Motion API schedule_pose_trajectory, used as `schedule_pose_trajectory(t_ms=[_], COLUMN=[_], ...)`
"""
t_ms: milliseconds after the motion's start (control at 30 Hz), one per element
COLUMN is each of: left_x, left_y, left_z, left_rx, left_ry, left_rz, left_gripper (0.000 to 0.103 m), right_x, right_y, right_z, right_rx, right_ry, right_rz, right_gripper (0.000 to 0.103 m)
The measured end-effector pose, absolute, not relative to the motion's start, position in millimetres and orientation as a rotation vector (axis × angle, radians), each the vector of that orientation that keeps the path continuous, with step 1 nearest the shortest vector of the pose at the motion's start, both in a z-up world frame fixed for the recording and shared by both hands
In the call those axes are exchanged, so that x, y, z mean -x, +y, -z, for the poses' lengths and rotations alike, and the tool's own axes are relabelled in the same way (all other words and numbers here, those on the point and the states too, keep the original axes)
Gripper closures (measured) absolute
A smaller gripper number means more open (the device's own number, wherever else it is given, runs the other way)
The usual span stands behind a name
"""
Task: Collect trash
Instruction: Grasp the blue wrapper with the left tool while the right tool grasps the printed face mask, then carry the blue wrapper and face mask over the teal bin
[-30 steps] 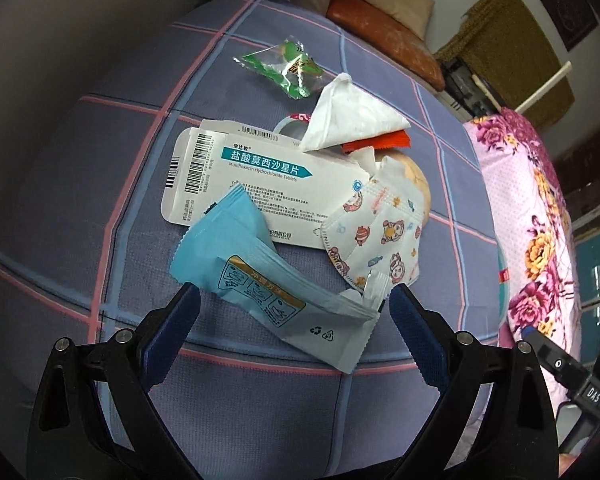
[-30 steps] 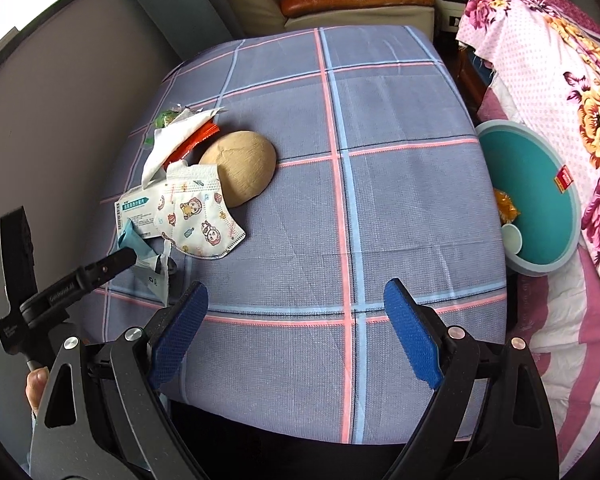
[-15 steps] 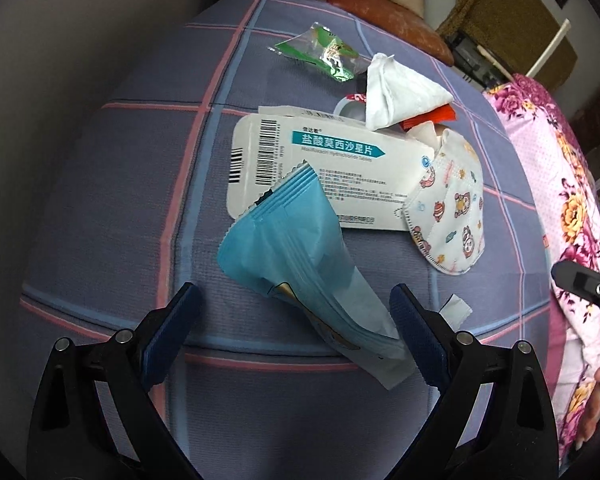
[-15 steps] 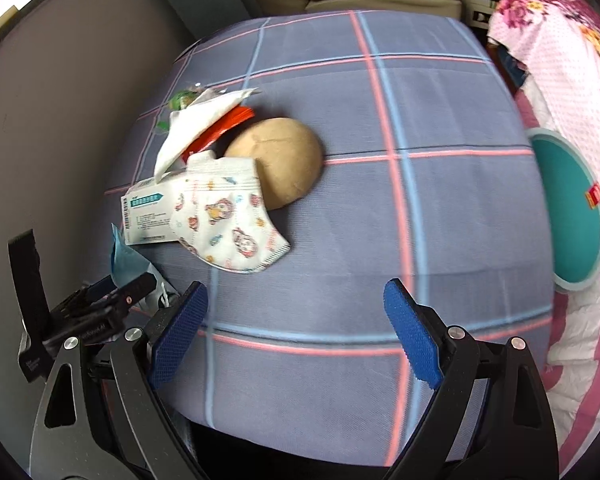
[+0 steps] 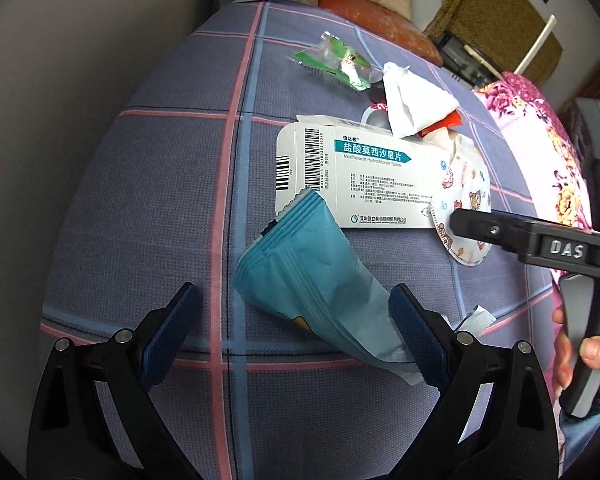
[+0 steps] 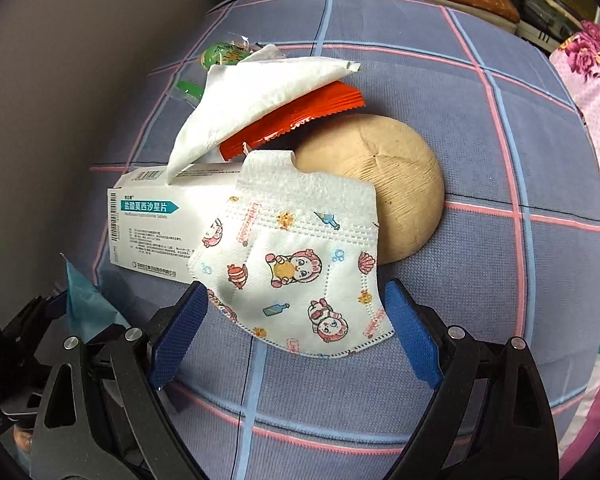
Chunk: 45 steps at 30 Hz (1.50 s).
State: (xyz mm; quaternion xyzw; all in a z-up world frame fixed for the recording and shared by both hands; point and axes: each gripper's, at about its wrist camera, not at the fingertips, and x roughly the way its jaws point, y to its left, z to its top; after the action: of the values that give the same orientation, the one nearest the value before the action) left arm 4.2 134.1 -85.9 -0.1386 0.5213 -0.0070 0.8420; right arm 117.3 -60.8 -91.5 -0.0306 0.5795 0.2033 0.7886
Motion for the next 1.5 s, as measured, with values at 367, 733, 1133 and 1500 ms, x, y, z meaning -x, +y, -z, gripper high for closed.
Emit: schedule_pose_trajectory(t_ms=[367, 733, 1133, 1500], left_x=[-8, -6, -28, -60], left_y=[107, 76, 15, -67], left_z=[85, 75, 49, 35], left_rx=[0.256, 0.212, 0.115, 0.047], left_ry=[1.079, 1.068, 1.046, 1.052], left_rz=[0.085, 0.107, 0.183, 0.316], left_gripper=[0.035, 0.088, 0.088, 0.088], right_x=[-98, -84, -87, -88], right_y=[-71, -149, -236, -313], right_z=[85, 64, 44, 26], right_rx=[0.086, -0.05, -0.18, -0.247], right_ry=[1.235, 1.202, 1.118, 1.039], right_rz=[-0.518, -0.471, -0.373, -0.267], right_gripper=[0.085, 0.087, 0.087, 0.086])
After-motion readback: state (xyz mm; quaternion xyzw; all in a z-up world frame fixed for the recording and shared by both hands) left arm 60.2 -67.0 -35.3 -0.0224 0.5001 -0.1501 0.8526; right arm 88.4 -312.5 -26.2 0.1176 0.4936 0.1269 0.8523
